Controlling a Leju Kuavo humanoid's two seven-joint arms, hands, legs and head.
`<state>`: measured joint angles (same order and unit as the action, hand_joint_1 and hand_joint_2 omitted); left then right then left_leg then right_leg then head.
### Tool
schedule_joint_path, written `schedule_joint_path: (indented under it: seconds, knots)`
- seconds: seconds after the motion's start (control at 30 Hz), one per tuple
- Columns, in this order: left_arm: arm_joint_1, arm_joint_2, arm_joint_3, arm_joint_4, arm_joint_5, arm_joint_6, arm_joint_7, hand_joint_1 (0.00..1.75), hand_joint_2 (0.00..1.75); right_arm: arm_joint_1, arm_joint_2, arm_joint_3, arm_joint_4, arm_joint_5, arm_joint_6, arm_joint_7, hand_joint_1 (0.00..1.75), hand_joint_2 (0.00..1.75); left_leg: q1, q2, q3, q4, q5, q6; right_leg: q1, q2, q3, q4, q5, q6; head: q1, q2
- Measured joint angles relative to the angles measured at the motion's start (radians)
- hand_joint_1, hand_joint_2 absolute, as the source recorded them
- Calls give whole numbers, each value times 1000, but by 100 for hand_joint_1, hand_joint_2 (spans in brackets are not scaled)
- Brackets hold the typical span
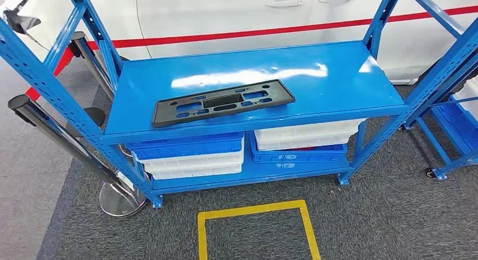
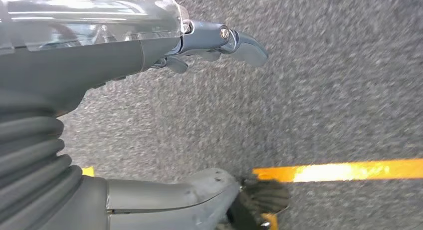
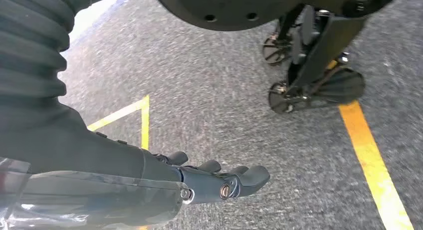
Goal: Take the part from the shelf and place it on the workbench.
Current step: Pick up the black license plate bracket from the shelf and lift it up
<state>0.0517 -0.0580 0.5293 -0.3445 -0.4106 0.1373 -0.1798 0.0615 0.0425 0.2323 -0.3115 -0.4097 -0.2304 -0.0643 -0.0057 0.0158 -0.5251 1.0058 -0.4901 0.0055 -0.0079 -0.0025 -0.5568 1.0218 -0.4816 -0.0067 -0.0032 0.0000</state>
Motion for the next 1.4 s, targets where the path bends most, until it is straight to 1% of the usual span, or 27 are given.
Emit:
schedule_joint_path:
  seconds: [0.07, 0.23, 0.33, 0.43, 0.57, 0.73, 1.3, 1.4]
  knots:
    - [-3, -4, 20, 2, -18, 7, -10, 0, 0, -2, 1, 10, 3, -16, -11, -18, 0, 175, 0, 0, 0, 0, 0, 0, 0, 0, 0, 0, 0, 0, 0, 0]
    - [-20, -20, 122, 16, -105, 39, -63, 0, 0, -8, 5, 38, 2, -67, -68, -112, 0, 175, 0, 0, 0, 0, 0, 0, 0, 0, 0, 0, 0, 0, 0, 0]
    - [-27, -26, 167, 22, -149, 51, -90, 0, 0, -3, 8, 24, -35, -46, -90, -157, 0, 175, 0, 0, 0, 0, 0, 0, 0, 0, 0, 0, 0, 0, 0, 0]
    - [-33, -29, 202, 27, -190, 59, -114, 0, 0, 1, 10, -7, -96, -3, -91, -197, 0, 175, 0, 0, 0, 0, 0, 0, 0, 0, 0, 0, 0, 0, 0, 0]
    - [-42, -32, 240, 33, -232, 63, -141, 0, 0, 11, 18, -39, -205, 56, -75, -237, 0, 175, 0, 0, 0, 0, 0, 0, 0, 0, 0, 0, 0, 0, 0, 0]
    - [-49, -35, 286, 40, -277, 62, -170, 0, 0, 37, 22, -53, -367, 128, -63, -281, 0, 175, 0, 0, 0, 0, 0, 0, 0, 0, 0, 0, 0, 0, 0, 0]
    - [-71, -40, 418, 58, -410, 42, -255, 0, 0, 105, 14, -44, -924, 348, -51, -414, 0, 175, 0, 0, 0, 2, 0, 0, 0, 0, 0, 0, 0, 0, 0, 0]
    - [-77, -41, 443, 61, -435, 35, -265, 0, 0, 111, 5, -23, -1026, 393, -49, -435, 0, 175, -2, 0, -4, 9, -3, 10, -4, -1, -1, -2, 3, 7, 0, 0]
